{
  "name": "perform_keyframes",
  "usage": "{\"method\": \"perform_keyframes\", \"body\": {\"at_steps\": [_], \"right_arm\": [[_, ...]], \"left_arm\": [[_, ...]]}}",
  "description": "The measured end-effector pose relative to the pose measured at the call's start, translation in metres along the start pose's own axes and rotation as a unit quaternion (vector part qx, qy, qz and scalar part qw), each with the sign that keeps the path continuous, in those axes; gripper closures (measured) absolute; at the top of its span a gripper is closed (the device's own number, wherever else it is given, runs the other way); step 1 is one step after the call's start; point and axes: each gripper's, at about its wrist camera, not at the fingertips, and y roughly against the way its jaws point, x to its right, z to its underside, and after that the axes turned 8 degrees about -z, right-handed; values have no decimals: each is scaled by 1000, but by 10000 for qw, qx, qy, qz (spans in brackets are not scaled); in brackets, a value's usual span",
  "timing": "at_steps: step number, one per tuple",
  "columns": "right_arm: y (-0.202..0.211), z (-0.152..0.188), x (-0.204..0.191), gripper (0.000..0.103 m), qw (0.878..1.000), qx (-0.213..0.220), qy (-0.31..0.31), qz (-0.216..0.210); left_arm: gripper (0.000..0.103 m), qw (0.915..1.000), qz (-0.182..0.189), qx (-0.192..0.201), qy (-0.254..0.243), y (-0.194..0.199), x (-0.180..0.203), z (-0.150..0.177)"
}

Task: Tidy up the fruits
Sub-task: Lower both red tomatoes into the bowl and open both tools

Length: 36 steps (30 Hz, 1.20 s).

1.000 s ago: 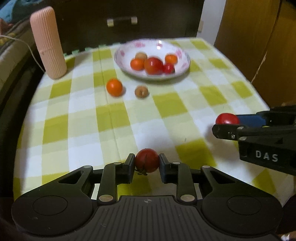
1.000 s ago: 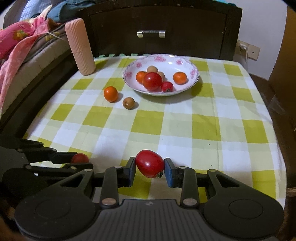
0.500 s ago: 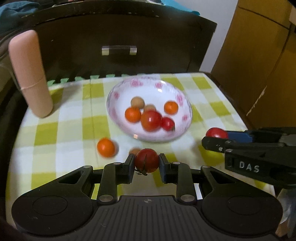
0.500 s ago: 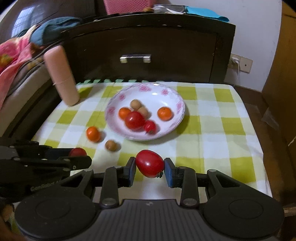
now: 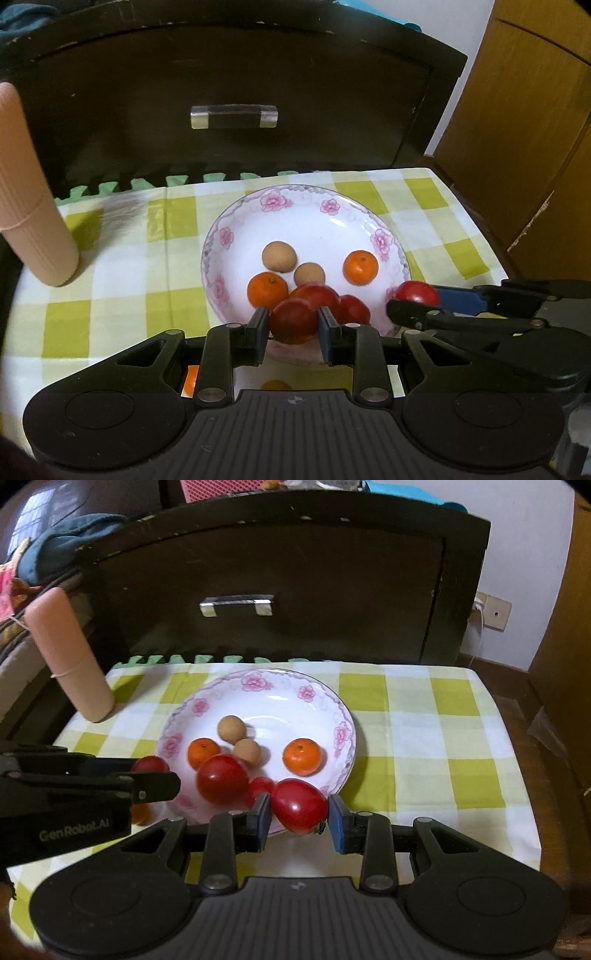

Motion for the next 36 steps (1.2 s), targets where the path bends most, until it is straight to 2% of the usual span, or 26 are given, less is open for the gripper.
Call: {"method": "perform_keyframes", "body": {"at_steps": [9,16,26,36], "right_arm": [[-17,-9,2,71,9999,3,-96,-124],[-22,-12,9,71,9994,34,-303,-188],[-17,-17,9,71,9984,201,-423,-315],[4,-9,-5,71,9970,355,-466,-506]], "left_arm": [[67,9999,2,-94,82,-11,-2,-5],[62,9999,10,-49,131,-8,-4,-8],[56,9998,-37,54,195,1,-11,-10],[50,9998,-124,70,166,18,-21,4]]}}
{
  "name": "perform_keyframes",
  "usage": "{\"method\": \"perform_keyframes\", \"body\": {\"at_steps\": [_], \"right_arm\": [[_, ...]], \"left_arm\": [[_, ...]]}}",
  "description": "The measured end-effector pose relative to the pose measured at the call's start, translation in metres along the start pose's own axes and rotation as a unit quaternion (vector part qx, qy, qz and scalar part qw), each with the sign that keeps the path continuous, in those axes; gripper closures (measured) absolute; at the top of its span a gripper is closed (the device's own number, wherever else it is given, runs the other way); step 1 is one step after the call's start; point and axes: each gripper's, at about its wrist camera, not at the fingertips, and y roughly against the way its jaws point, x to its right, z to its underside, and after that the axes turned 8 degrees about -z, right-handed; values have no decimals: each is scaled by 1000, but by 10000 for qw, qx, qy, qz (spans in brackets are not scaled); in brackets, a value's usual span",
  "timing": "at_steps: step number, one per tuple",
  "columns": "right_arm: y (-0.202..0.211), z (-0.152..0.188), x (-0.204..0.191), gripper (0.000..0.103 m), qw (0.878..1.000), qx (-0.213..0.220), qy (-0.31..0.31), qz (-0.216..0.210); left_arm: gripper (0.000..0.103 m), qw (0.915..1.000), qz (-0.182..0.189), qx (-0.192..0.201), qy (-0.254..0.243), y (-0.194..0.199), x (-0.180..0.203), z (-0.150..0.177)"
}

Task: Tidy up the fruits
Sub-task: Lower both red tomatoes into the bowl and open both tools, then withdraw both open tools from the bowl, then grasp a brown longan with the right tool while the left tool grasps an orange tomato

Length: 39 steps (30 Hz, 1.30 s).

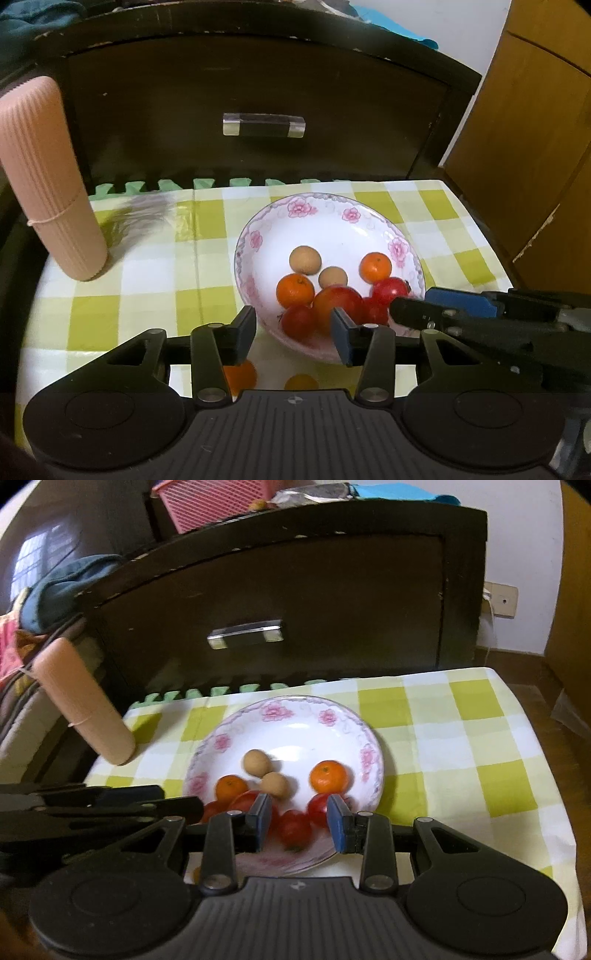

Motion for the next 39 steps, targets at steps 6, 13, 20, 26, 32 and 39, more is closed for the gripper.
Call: {"method": "perform_keyframes", "body": {"at_steps": [6,13,20,26,32,39], "right_arm": [[10,15,-22,71,9995,-18,276,-121],[9,35,-38,71,9985,-191,468,-226],[-14,53,-52,71,9958,-517,664,-354],[-38,58,-59,71,9942,-633,761,-417],[-56,61,-58,71,9936,-707,737,-474],[-66,59,-65,77,9930,-597,917,-445]], "left_arm": [[49,10000,-97,-11,22,12,-9,9],[45,9996,-206,-180,69,23,-27,16],[44,9994,-193,-224,179,28,-40,17],[42,9995,-166,-213,148,25,-39,18],[41,9993,-200,-283,103,19,-38,20],[40,9988,-258,-409,99,10,-39,22]]}}
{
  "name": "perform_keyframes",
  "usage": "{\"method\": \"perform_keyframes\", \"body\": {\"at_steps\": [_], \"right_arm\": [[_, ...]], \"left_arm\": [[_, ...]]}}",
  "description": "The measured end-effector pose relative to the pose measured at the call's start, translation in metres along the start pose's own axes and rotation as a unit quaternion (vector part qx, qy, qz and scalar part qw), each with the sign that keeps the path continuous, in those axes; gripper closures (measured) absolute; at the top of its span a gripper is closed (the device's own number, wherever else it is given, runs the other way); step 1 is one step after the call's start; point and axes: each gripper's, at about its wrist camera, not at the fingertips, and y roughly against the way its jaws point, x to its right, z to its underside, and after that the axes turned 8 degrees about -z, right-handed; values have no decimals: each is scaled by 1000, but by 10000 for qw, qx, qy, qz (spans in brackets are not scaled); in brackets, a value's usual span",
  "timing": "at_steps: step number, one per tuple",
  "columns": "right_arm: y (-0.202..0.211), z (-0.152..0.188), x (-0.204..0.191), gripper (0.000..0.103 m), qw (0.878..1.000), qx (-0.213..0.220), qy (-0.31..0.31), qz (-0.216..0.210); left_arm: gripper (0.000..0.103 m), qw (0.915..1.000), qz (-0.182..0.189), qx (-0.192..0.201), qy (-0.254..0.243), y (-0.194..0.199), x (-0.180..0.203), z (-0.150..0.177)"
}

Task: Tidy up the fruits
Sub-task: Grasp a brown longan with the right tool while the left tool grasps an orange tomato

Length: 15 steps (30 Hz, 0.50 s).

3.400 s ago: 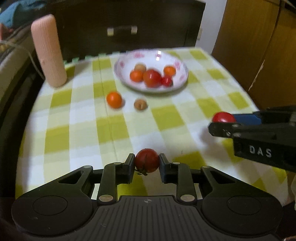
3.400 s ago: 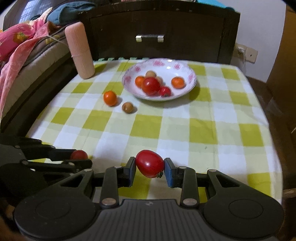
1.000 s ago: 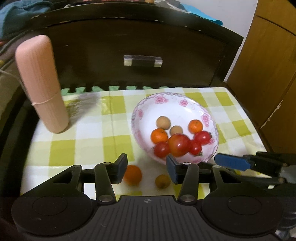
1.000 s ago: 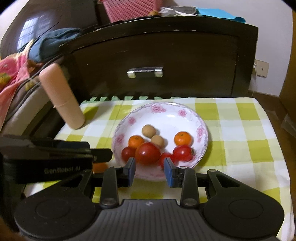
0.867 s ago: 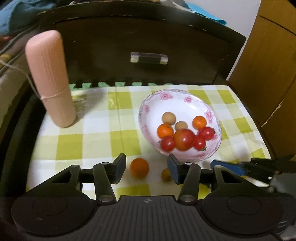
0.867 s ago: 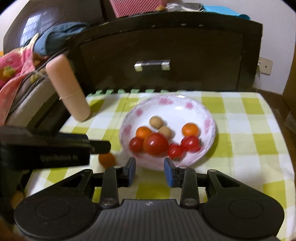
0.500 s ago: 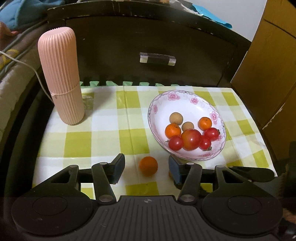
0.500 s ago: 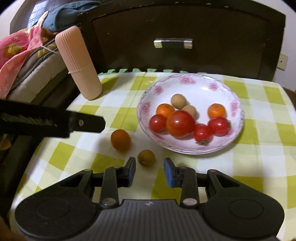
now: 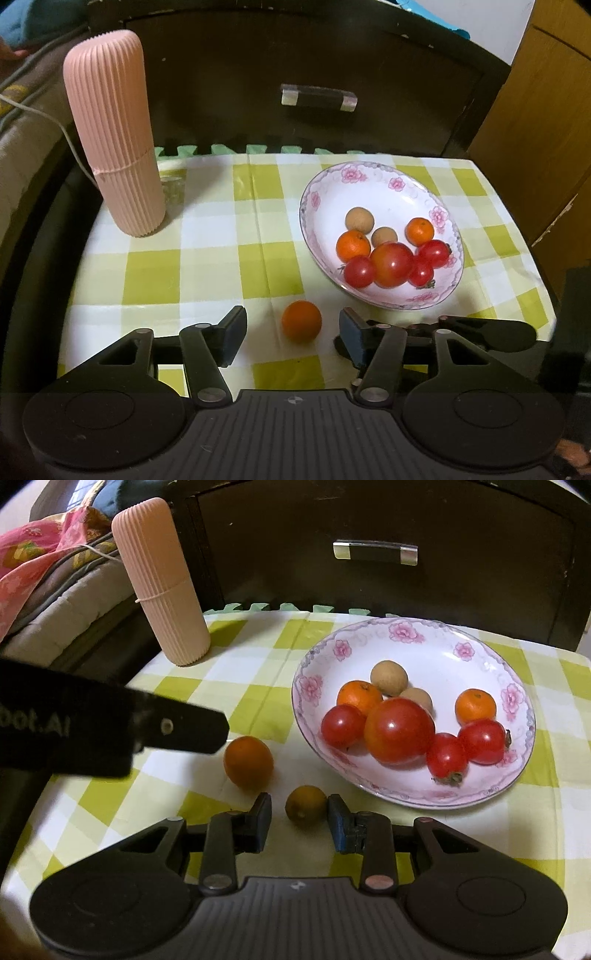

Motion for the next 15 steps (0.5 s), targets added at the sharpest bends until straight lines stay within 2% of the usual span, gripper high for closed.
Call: {"method": "perform_keyframes", "body": {"at_steps": [1,6,11,15], "right_arm": [[0,0,0,80,10000,-4,13,48],[8,4,1,80,9998,-141,108,121],[35,16,8,80,9990,-300,201,249],[58,25,15,80,9990,-359,65,272]], "left_arm": [[40,10000,4,-17,-1,-1,0,0],[40,9999,-7,-93,-68,-15,8,1],[42,9996,-4,-265,-52,-39,14,4],[42,9995,-82,-185,-232,-46,22,7]]}}
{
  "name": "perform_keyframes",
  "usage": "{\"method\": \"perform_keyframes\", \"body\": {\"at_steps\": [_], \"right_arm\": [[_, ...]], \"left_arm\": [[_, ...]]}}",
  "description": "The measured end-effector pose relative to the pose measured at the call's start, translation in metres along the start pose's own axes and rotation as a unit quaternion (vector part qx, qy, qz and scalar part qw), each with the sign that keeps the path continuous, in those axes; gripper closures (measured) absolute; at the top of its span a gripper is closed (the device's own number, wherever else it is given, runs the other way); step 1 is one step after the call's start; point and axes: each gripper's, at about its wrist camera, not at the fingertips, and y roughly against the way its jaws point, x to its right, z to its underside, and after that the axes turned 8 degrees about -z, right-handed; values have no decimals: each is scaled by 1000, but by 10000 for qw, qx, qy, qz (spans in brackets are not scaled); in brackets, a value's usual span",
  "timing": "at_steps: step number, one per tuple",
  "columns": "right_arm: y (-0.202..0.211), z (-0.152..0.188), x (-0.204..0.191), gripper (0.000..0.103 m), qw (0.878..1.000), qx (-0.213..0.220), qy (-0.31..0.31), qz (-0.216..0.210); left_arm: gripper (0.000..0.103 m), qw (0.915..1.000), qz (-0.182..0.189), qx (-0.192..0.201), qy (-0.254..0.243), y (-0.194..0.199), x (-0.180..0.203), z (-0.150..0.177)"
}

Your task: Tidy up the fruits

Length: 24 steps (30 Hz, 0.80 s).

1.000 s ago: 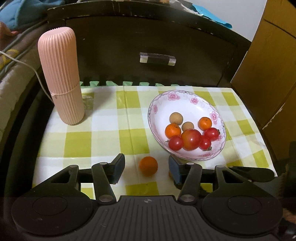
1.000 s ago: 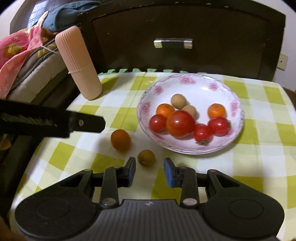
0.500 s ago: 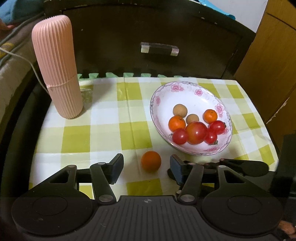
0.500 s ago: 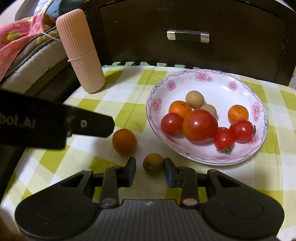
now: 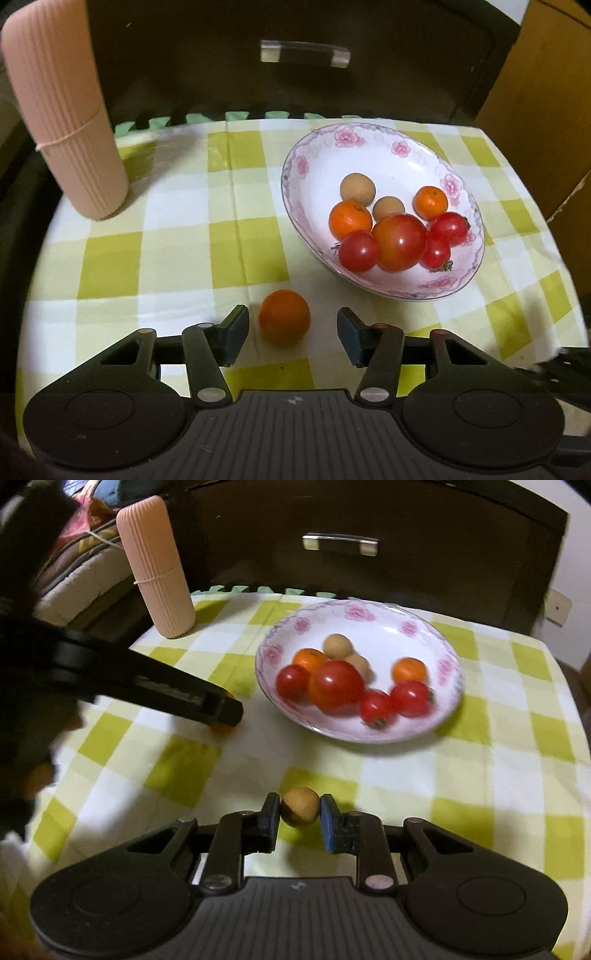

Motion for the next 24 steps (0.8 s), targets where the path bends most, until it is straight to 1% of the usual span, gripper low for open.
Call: {"method": "perform_keyframes", "body": {"at_steps": [3,5,6,9,13,17,24], "right_arm": [[10,5,3,80,10000,1,-82,-12],[14,8,5,80,9999,6,-152,-76],[15,8,4,80,9998,20,-157,-97],[14,8,3,80,9998,30,-153,-148],[13,6,5,80,9998,72,-124,-101],[10,8,10,80,9998,17,-198,-21],[16,14,15,80,9996,24,-247,98]], "left_arm": [[46,10000,-40,56,11,-6,1,-3],[51,10000,-37,20,70,-10,-1,-4],[56,10000,-42,-5,80,-12,0,-3],[63,9999,-155,64,-15,-11,1,0],[64,9999,-115,38,50,-9,-1,1],[64,10000,-69,-38,-2,-2,-2,9],[63,9997,124,-149,-176,25,7,38]]}}
